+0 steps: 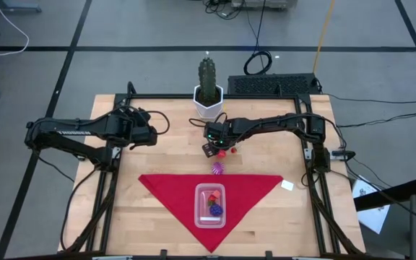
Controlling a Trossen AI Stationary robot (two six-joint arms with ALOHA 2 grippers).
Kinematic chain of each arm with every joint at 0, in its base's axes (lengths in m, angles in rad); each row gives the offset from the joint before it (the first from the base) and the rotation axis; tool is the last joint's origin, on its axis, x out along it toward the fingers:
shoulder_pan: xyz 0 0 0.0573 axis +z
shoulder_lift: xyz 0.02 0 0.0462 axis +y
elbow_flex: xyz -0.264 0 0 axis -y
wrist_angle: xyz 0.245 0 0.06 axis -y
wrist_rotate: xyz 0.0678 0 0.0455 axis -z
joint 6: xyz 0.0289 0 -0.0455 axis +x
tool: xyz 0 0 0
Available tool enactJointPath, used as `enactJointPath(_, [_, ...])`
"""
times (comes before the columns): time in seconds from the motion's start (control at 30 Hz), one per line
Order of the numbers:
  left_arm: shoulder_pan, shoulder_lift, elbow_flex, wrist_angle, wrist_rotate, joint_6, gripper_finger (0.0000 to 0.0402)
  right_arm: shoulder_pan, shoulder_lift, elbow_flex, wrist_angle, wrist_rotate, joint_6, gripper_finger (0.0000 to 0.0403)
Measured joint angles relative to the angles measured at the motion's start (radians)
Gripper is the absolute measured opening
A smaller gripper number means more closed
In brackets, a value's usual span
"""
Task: Pick and placing Produce into tupperware
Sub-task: Put the dragon fruit into the transparent bin
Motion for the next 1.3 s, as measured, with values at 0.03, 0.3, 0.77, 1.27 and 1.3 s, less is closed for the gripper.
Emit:
enactJointPath(0.03, [0.0,0.0,0.0,0.0,0.0,0.0,0.0257,0.0,0.0,0.0,-0.003,0.0,0.0,0.021])
enactJointPath(0.3, [0.0,0.0,0.0,0.0,0.0,0.0,0.0257,0.0,0.0,0.0,-0.041,0.003,-0.008,0.021])
enactJointPath(0.77, [0.0,0.0,0.0,0.0,0.0,0.0,0.0257,-0.002,0.0,0.0,-0.044,0.002,-0.051,0.021])
enactJointPath(1.27, [0.0,0.0,0.0,0.0,-0.001,0.0,0.0257,-0.002,0.0,-0.001,-0.044,0.002,-0.085,0.0211])
enactJointPath(1.3, [0.0,0.0,0.0,0.0,-0.001,0.0,0.0257,-0.002,0.0,-0.001,-0.044,0.001,-0.088,0.0213])
